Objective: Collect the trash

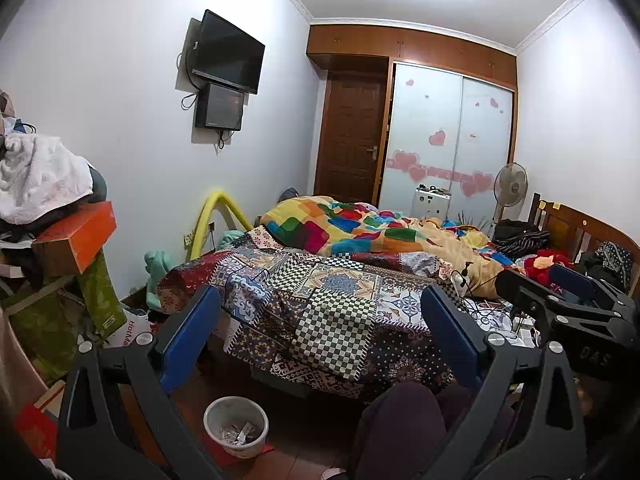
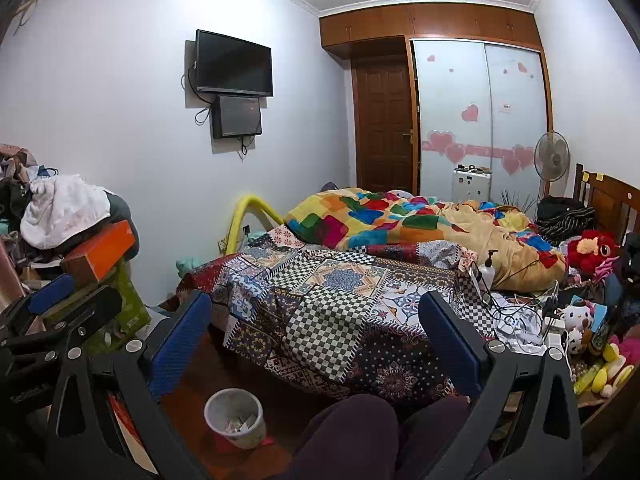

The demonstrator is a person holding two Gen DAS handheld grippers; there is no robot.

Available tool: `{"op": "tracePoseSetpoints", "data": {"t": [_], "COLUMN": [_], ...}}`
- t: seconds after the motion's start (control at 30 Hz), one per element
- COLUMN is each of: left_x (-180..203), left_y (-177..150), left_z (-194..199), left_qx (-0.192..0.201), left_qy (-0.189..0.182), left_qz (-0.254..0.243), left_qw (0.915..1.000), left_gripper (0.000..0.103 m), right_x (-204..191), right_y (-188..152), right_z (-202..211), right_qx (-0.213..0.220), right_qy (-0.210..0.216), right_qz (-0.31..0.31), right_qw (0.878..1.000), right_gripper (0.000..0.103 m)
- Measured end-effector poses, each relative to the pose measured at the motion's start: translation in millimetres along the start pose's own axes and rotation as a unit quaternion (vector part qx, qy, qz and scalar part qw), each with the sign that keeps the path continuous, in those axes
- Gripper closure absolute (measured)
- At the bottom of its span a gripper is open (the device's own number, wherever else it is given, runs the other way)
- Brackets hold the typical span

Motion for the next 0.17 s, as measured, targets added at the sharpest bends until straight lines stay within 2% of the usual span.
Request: {"op": "tracePoseSetpoints", "data": {"t": [0.17], "left_x": [-0.6], "left_y": [-1.2], "left_z": [-2.5], "left_qx": [-0.007], "left_qy": [-0.002], "left_qz": [0.000], "left_qw": [1.0000], "left_gripper": [0.002], "right_x": [0.5], "right_y": [-0.6], "right_z": [-1.5], "right_qx": [-0.002], "right_qy": [0.000], "right_qz": [0.000], "right_qw": [1.000], "right_gripper": [0.000]}}
Point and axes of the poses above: each gripper's, at about its wrist camera, not at the fingertips, and z roughly against the way its jaws point, x to its right, y to its top, the point moved 3 cm from there along -z, roughly the way its jaws point, and after that the axes turned 9 degrees about -y, right-handed, at the moved point
